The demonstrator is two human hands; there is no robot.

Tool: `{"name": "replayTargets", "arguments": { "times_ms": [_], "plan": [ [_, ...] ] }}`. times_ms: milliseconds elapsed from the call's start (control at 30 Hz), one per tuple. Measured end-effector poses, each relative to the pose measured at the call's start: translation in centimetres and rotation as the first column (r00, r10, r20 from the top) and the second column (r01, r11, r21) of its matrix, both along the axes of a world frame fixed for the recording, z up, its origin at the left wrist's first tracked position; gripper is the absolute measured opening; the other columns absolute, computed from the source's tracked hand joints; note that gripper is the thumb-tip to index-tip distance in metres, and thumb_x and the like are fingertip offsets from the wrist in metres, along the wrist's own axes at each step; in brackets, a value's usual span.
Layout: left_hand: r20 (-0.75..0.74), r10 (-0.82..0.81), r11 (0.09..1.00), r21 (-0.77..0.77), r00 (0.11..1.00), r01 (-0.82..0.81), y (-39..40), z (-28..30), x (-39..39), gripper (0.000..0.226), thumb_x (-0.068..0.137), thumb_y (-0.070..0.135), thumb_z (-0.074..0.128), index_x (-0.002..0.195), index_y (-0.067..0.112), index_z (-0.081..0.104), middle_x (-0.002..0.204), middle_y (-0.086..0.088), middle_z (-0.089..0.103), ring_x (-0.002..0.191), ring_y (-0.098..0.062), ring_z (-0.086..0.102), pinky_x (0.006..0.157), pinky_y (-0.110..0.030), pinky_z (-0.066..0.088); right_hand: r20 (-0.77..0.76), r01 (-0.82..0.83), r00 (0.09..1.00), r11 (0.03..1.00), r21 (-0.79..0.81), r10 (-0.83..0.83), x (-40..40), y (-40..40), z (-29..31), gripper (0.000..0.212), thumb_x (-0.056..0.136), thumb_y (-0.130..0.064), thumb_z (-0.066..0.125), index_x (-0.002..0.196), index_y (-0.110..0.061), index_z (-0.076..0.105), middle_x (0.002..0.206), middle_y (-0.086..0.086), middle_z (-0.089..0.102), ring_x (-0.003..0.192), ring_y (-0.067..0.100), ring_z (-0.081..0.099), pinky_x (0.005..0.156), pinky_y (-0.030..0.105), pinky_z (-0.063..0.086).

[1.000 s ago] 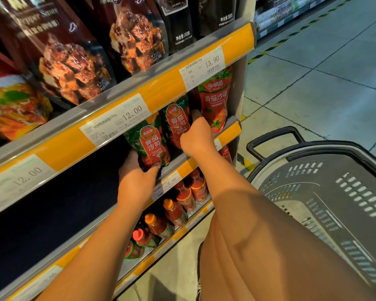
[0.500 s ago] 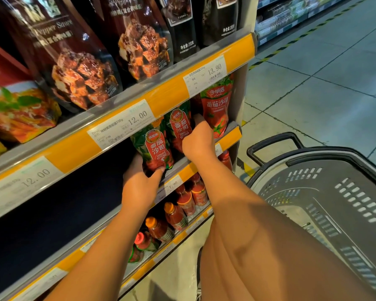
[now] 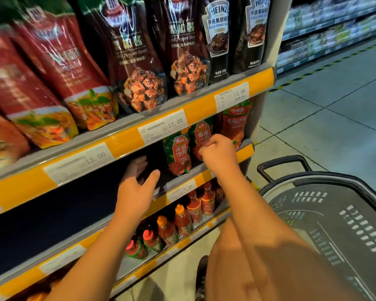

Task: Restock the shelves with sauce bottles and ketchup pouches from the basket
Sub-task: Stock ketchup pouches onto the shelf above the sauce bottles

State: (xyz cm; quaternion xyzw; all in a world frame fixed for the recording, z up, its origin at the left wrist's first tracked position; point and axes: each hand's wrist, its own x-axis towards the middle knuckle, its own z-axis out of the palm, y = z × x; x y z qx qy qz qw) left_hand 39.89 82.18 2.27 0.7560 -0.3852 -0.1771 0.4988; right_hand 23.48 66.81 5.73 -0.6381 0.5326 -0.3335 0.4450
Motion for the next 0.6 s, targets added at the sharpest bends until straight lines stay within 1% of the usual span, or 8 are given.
{"name": "replayTargets", "arguments": {
  "times_ms": [67, 167, 200, 267, 367, 433, 533, 600],
  "plan": [
    [0.021, 0.004, 1.0, -0.004, 1.0, -0.004, 2.2, 0.6, 0.2, 0.043, 0.099, 0.031, 0.067, 0.14, 0.033, 0.057, 0.141, 0.012, 0.059, 0.132, -0.007, 0.053, 0.11, -0.029, 0.041, -0.042, -0.222, 0.974, 0.973, 0.053, 0.225, 0.3, 1.8, 0.4, 0.007, 0.082, -0.009, 0.073, 0.083, -0.014, 0.068, 0.085, 0.013, 0.073, 0.084, 0.033, 0.071, 0.079, 0.047, 0.06],
    [0.073, 0.01, 1.0, 0.016, 0.997, -0.011, 5.9, 1.1, 0.9, 0.036, 0.098, 0.036, 0.067, 0.134, 0.035, 0.062, 0.135, 0.017, 0.062, 0.128, -0.004, 0.056, 0.112, -0.039, 0.046, -0.073, -0.506, 0.856, 0.858, 0.085, 0.512, 0.9, 4.4, 1.0, 0.012, 0.088, -0.014, 0.074, 0.099, -0.018, 0.07, 0.094, 0.019, 0.074, 0.078, 0.026, 0.071, 0.072, 0.036, 0.058],
    [0.1, 0.011, 0.999, 0.03, 0.995, -0.014, 7.3, 1.1, 1.1, 0.035, 0.098, 0.038, 0.067, 0.133, 0.038, 0.062, 0.134, 0.019, 0.061, 0.127, -0.003, 0.055, 0.108, -0.036, 0.048, -0.094, -0.582, 0.803, 0.808, 0.088, 0.589, 1.1, 5.2, 1.1, 0.015, 0.091, -0.016, 0.073, 0.105, -0.02, 0.069, 0.097, 0.016, 0.074, 0.08, 0.021, 0.07, 0.075, 0.036, 0.057],
    [0.145, 0.009, 0.998, 0.066, 0.989, -0.018, 10.1, 1.1, 1.6, 0.037, 0.096, 0.046, 0.066, 0.133, 0.046, 0.059, 0.137, 0.025, 0.057, 0.124, 0.008, 0.051, 0.098, -0.017, 0.044, -0.147, -0.7, 0.695, 0.709, 0.086, 0.704, 1.8, 6.9, 1.3, 0.022, 0.095, -0.019, 0.07, 0.116, -0.023, 0.067, 0.103, 0.004, 0.072, 0.093, 0.017, 0.071, 0.086, 0.04, 0.06],
    [0.169, 0.03, 0.993, 0.103, 0.985, -0.048, 14.7, 1.3, 2.8, 0.039, 0.094, 0.052, 0.065, 0.132, 0.051, 0.056, 0.138, 0.029, 0.054, 0.117, 0.027, 0.042, 0.087, -0.007, 0.037, -0.267, -0.801, 0.563, 0.596, 0.057, 0.782, 3.8, 9.6, 1.4, 0.033, 0.096, -0.026, 0.071, 0.127, -0.029, 0.063, 0.12, -0.007, 0.063, 0.11, 0.014, 0.064, 0.096, 0.043, 0.055],
    [0.168, 0.079, 0.989, 0.114, 0.983, -0.099, 18.0, 1.6, 3.7, 0.037, 0.094, 0.054, 0.065, 0.13, 0.051, 0.057, 0.138, 0.028, 0.055, 0.121, 0.018, 0.046, 0.093, -0.012, 0.039, -0.293, -0.84, 0.512, 0.542, 0.023, 0.807, 5.7, 11.6, 1.7, 0.037, 0.096, -0.028, 0.071, 0.131, -0.034, 0.06, 0.126, -0.012, 0.06, 0.118, 0.01, 0.059, 0.103, 0.041, 0.051],
    [0.166, 0.18, 0.974, 0.11, 0.97, -0.199, 23.1, 2.4, 4.9, 0.036, 0.095, 0.053, 0.064, 0.131, 0.047, 0.06, 0.138, 0.027, 0.056, 0.13, 0.003, 0.05, 0.106, -0.03, 0.043, -0.31, -0.882, 0.456, 0.471, -0.028, 0.834, 8.8, 15.1, 2.0, 0.037, 0.095, -0.03, 0.071, 0.13, -0.037, 0.06, 0.127, -0.016, 0.061, 0.12, 0.004, 0.057, 0.105, 0.038, 0.05],
    [0.158, 0.24, 0.96, 0.105, 0.958, -0.258, 26.6, 3.0, 5.5, 0.036, 0.096, 0.053, 0.063, 0.131, 0.046, 0.061, 0.137, 0.028, 0.056, 0.129, 0.002, 0.051, 0.104, -0.029, 0.043, -0.327, -0.911, 0.403, 0.408, -0.056, 0.854, 10.9, 17.9, 2.1, 0.035, 0.095, -0.032, 0.07, 0.128, -0.038, 0.062, 0.128, -0.019, 0.062, 0.12, 0.0, 0.057, 0.105, 0.035, 0.05]
  ]
}}
